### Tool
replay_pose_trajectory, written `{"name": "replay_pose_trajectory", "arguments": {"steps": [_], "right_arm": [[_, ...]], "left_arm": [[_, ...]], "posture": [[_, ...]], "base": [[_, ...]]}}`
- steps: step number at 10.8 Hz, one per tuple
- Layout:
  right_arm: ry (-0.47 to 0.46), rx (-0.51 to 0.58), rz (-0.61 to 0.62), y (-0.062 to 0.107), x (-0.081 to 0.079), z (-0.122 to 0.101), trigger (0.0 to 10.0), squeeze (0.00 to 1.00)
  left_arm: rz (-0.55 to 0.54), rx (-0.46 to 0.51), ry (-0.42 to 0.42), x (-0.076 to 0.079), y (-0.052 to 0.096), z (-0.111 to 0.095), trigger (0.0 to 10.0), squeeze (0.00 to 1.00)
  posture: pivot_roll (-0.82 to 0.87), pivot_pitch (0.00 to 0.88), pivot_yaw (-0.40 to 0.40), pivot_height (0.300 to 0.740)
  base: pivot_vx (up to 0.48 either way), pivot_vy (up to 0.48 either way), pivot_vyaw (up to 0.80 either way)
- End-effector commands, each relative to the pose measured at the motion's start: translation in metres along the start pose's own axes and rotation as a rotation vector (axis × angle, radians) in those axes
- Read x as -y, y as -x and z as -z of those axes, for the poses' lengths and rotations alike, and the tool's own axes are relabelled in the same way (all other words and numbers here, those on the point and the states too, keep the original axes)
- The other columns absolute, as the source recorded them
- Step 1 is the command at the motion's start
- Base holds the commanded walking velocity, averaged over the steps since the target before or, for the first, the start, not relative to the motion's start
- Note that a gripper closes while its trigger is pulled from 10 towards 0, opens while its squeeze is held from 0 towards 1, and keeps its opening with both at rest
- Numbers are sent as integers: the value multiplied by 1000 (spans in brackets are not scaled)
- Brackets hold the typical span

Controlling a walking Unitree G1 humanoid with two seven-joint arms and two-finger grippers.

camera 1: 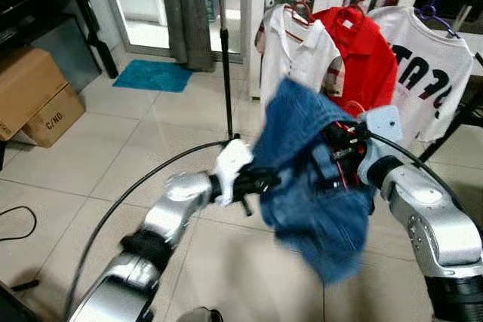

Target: Hang hanger

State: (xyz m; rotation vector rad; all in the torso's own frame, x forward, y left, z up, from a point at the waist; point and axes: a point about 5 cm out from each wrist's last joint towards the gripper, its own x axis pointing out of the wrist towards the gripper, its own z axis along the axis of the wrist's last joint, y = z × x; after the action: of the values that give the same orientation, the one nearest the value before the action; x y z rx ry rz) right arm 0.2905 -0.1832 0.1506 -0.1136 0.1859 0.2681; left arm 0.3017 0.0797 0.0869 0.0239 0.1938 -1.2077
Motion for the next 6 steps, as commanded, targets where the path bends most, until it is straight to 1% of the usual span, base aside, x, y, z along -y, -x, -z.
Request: {"name": "replay_pose_trajectory", "arguments": {"steps": [1,2,3,4,5,6], "right_arm": [[-22,-5,44,1,4,3,10000,0],[-10,-26,85,-2,2,11,10000,0],[-31,-44,111,-2,0,16,10000,0],[-45,-74,148,-1,-1,23,10000,0],[-71,-82,157,1,-3,28,10000,0],[-98,-78,159,2,-5,30,10000,0]], "left_arm": [[35,71,3,0,5,-14,10000,1000],[49,173,16,3,17,-33,10000,1000],[-43,244,-13,-2,23,-46,10000,1000],[-240,237,-29,-15,38,-50,10000,765],[-315,242,-33,-16,51,-50,10000,0],[-386,173,-62,-14,63,-42,10000,0]], "posture": [[-167,0,67,740],[-150,0,61,740],[-143,0,62,740],[-139,0,65,740],[-132,0,63,740],[-126,0,62,740]], "base": [[0,0,0],[0,0,0],[0,0,0],[0,0,0],[0,0,0],[0,0,0]]}}
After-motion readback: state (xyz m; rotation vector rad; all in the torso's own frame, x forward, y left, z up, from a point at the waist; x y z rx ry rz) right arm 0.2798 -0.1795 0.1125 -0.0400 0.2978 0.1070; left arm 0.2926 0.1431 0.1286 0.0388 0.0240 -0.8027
